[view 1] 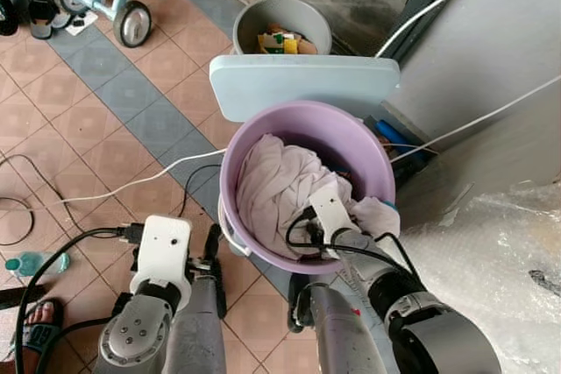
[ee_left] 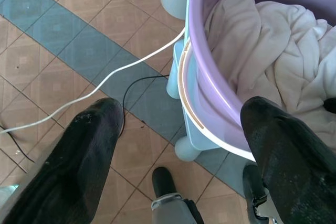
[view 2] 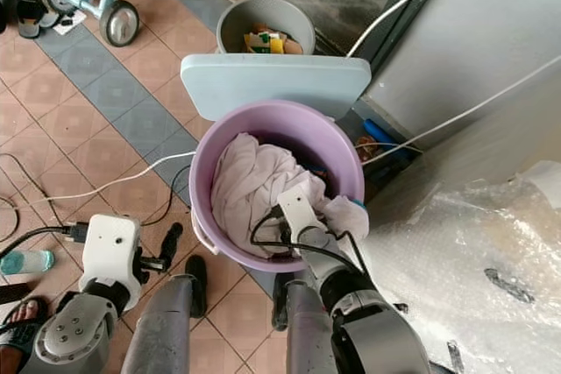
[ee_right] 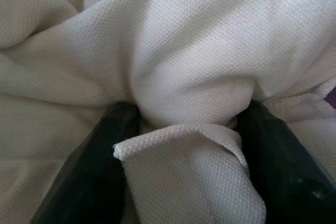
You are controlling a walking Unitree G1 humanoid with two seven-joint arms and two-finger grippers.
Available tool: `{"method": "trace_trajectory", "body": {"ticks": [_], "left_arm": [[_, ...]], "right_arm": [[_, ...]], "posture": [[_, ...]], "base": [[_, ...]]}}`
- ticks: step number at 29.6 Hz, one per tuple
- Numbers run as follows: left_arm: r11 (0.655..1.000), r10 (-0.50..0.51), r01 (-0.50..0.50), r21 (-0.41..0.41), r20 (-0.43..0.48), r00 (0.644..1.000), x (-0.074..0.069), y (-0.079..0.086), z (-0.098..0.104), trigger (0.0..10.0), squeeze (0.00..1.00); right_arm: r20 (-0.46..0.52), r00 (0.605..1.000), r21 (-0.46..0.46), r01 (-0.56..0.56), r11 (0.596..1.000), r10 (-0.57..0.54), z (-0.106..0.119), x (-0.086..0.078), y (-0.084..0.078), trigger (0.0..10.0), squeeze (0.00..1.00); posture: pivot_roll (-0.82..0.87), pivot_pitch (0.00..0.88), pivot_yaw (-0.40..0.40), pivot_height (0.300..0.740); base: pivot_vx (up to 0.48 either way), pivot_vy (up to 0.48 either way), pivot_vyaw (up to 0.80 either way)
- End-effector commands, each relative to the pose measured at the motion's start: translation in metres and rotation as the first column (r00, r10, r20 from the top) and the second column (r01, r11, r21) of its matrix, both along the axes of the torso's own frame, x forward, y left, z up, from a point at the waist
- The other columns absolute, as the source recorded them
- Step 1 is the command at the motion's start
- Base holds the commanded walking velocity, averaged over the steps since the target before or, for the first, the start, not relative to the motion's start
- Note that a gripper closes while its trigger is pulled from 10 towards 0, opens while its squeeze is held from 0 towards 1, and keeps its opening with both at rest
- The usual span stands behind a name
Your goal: Clothes washing
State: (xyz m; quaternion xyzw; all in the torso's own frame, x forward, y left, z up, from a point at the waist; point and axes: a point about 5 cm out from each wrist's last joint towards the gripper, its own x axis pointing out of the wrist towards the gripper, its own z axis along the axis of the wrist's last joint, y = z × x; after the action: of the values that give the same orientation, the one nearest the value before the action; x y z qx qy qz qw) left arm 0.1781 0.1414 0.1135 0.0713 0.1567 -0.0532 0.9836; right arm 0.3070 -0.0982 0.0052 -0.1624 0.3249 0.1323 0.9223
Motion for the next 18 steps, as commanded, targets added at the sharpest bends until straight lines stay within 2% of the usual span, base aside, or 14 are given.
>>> {"method": "trace_trajectory", "body": {"ticks": [1, 11, 16, 18], "left_arm": [[1.000, 0.017, -0.016, 0.008, -0.020, 1.000, -0.0043, 0.0005, -0.0019, 10.0, 0.00], [1.000, 0.023, -0.023, 0.005, -0.020, 1.000, -0.0031, 0.0000, -0.0011, 10.0, 0.00], [0.999, 0.050, -0.050, -0.006, 0.021, 0.999, 0.0004, 0.0029, 0.0042, 10.0, 0.00], [0.998, 0.059, -0.059, -0.002, 0.020, 0.998, 0.0006, 0.0060, 0.0034, 10.0, 0.00]], "right_arm": [[-0.110, 0.994, 0.031, 0.011, 0.999, -0.008, -0.0194, -0.0181, -0.0009, 0.0, 0.00], [-0.104, 0.994, 0.048, 0.027, 0.998, -0.022, -0.0174, -0.0155, -0.0001, 0.0, 0.00], [-0.108, 0.994, 0.054, 0.027, 0.998, -0.021, -0.0188, -0.0171, 0.0018, 0.0, 0.00], [-0.103, 0.993, 0.072, 0.068, 0.995, -0.060, -0.0174, -0.0149, -0.0022, 0.0, 0.00]], "posture": [[0.22, 0.464, -0.095, 0.740], [0.21, 0.470, -0.096, 0.740], [0.20, 0.469, -0.105, 0.740], [0.21, 0.464, -0.108, 0.740]], "base": [[0.000, 0.000, 0.00], [0.000, 0.000, 0.00], [0.000, 0.000, 0.00], [0.000, 0.000, 0.00]]}}
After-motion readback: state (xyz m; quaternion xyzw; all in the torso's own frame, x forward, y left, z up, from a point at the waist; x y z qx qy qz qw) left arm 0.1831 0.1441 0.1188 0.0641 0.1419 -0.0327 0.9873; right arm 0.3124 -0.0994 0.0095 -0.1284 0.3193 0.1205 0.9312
